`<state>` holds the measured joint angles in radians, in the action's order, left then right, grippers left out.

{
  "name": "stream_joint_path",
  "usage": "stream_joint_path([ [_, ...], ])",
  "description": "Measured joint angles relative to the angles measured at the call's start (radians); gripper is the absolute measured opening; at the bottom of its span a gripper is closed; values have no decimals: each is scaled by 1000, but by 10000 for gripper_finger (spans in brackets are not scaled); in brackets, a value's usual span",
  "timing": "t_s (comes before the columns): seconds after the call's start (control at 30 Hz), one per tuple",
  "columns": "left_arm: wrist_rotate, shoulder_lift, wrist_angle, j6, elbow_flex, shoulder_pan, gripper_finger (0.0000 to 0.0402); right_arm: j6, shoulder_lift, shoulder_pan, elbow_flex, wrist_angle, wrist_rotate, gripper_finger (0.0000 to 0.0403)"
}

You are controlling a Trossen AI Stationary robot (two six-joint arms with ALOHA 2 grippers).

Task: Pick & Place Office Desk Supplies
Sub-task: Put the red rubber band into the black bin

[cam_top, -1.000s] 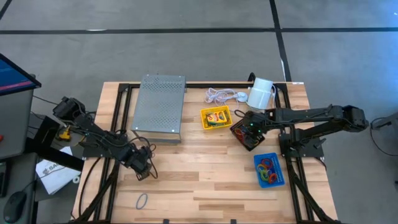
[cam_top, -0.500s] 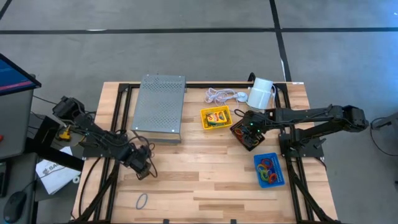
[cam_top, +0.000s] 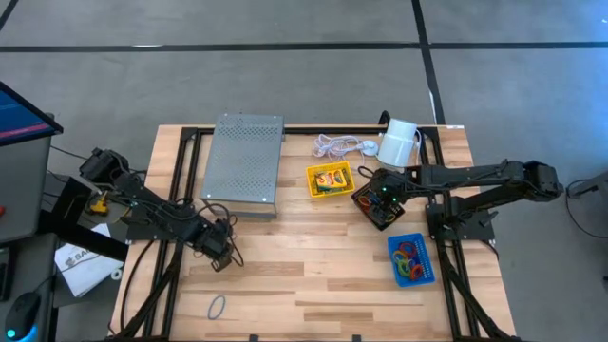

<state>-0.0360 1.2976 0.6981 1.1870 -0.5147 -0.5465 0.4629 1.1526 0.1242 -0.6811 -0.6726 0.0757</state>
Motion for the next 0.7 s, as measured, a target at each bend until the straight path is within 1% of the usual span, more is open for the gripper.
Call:
stream_joint_path([
  [0.07,6,3,6,-1,-15,-2,1,0,0,0,0,1,0,269],
  [0.17,47,2,-65,-20,-46,-4,0,0,0,0,0,1,0,269],
  [0.23,69,2,-76,-45,-50,-4,0,0,0,0,0,4,0,269],
  [0.33,70,3,-108,-53,-77,-7,0,0,0,0,0,12,-10,269],
  [0.47,63,2,-103,-57,-105,-9,0,0,-2,0,0,70,-84,269],
  [0.63,36,1,-178,-95,-126,-8,0,-14,-2,-14,0,195,-201,269],
  [0.7,14,1,-234,-117,-137,-8,0,-21,-2,-25,0,250,-254,269],
])
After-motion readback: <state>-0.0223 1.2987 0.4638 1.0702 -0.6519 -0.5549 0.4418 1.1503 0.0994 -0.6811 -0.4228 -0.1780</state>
